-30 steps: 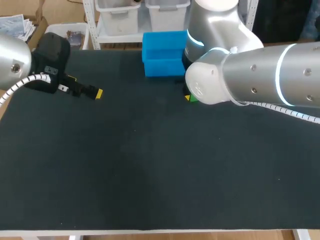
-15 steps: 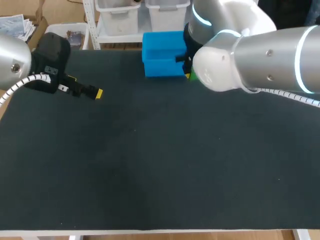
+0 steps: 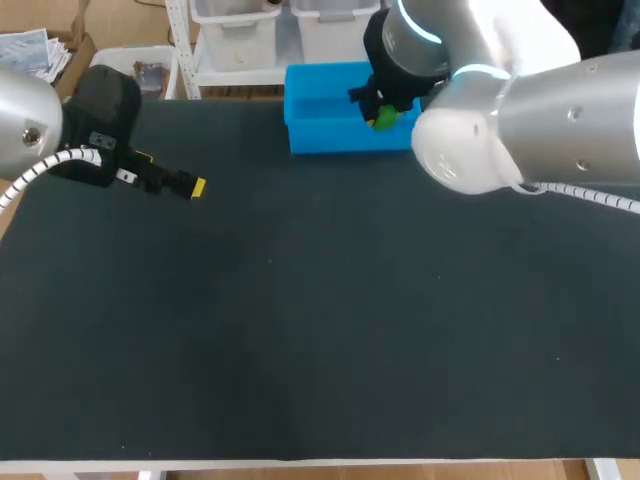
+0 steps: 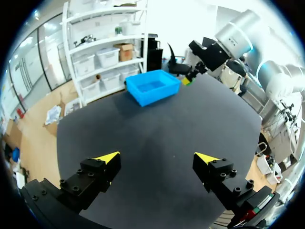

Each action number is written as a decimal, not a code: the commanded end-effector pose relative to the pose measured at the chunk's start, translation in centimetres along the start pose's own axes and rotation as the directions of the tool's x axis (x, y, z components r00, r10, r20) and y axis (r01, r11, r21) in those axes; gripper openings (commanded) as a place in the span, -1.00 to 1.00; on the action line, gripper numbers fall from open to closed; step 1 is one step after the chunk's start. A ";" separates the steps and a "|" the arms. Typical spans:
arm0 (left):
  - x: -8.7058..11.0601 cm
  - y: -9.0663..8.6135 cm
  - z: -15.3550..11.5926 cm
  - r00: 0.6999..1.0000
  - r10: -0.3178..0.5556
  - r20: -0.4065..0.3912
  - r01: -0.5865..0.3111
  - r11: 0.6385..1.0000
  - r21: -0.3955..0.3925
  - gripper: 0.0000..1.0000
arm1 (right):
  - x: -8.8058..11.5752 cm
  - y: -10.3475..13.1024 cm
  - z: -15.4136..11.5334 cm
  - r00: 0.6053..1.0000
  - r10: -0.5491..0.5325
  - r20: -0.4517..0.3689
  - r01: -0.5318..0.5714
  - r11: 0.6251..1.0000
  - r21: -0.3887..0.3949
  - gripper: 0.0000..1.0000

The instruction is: Use the left arm to pick the red cube and place it into the blue plastic box first, then use the right arm to grasp the green cube and put it into the same blue plastic box after the first action is fully finished.

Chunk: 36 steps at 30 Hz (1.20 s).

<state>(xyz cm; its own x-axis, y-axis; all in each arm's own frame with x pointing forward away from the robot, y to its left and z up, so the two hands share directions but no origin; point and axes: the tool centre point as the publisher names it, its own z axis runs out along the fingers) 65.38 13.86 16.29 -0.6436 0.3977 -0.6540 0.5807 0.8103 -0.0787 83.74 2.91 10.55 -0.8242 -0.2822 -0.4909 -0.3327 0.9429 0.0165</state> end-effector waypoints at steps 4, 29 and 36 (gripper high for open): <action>0.1 0.3 0.0 1.000 0.003 0.004 -0.003 1.000 0.011 1.00 | 0.9 0.6 -1.0 0.987 -0.004 0.158 0.001 1.000 0.016 -1.00; 0.1 0.3 0.0 1.000 0.003 0.004 -0.003 1.000 0.011 1.00 | 0.1 0.4 -0.3 0.983 0.016 0.181 -0.014 1.000 -0.013 -1.00; 0.1 0.3 0.0 1.000 0.003 0.004 -0.003 1.000 0.011 1.00 | -2.3 -0.3 0.5 0.982 0.009 0.191 -0.005 1.000 -0.019 -1.00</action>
<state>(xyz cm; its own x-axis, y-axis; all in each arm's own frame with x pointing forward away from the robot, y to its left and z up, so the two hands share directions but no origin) 65.38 13.85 16.30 -0.6436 0.3977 -0.6539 0.5807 0.8103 -0.0786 84.65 3.01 11.65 -0.7263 -0.2355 -0.6458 -0.3371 0.9408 0.0361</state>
